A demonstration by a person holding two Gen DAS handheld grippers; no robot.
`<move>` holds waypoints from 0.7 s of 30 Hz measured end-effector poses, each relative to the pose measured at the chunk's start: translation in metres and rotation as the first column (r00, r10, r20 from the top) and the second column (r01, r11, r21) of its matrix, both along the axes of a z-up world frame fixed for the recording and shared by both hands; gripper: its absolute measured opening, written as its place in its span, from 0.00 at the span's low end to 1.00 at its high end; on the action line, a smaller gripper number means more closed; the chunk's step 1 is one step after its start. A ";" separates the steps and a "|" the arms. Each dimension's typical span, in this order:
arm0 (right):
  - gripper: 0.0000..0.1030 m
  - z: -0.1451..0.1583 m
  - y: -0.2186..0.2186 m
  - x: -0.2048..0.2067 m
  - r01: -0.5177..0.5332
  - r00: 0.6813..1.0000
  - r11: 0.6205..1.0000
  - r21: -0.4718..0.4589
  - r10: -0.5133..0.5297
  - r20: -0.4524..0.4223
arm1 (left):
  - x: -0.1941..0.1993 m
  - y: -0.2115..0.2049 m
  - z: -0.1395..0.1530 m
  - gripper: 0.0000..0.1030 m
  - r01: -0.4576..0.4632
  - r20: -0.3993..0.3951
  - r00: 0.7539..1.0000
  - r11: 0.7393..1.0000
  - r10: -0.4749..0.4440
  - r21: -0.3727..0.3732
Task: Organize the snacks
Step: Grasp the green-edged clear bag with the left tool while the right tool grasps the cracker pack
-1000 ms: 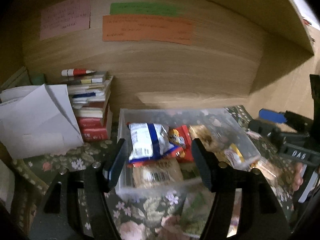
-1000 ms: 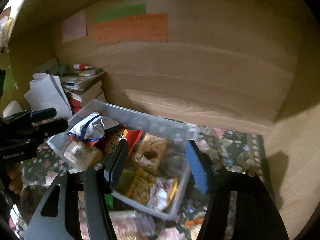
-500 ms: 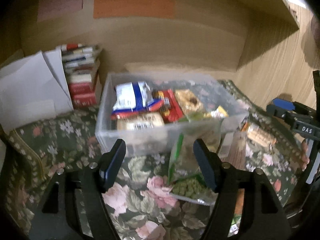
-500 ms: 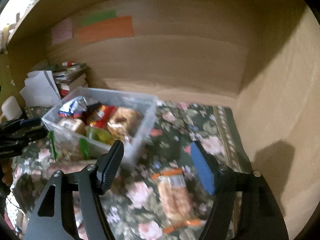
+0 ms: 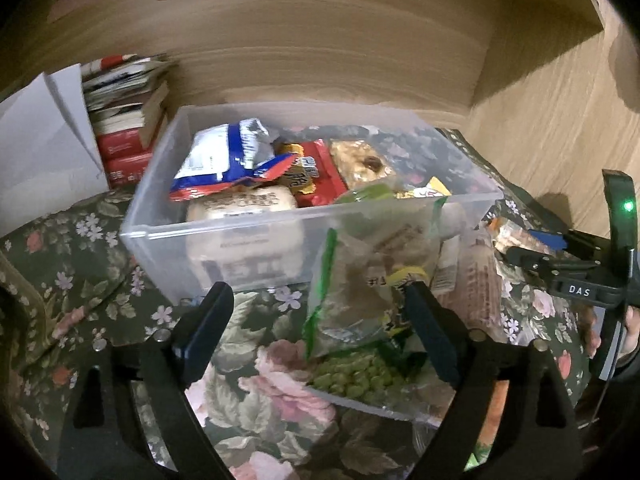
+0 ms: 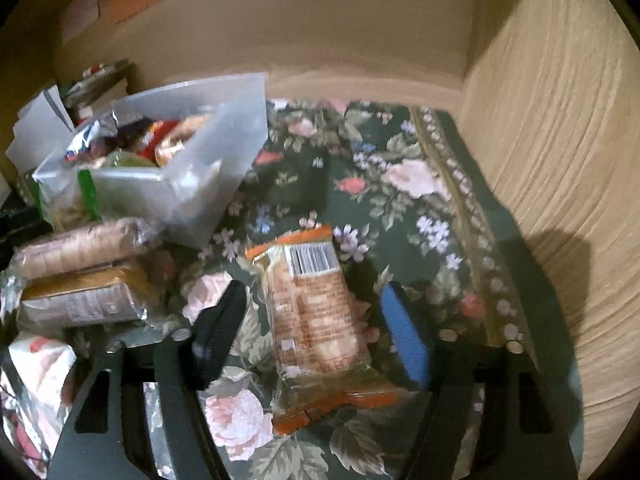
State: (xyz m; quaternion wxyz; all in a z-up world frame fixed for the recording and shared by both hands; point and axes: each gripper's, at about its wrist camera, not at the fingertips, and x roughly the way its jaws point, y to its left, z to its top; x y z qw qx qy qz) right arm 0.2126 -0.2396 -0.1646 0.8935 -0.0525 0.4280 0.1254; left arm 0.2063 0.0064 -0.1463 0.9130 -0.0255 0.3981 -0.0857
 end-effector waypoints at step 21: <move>0.32 0.004 0.002 -0.003 -0.015 1.000 1.000 0.026 0.014 0.012 | 0.027 -0.038 -0.016 0.64 0.065 -0.021 0.998 0.998 -0.066 -0.015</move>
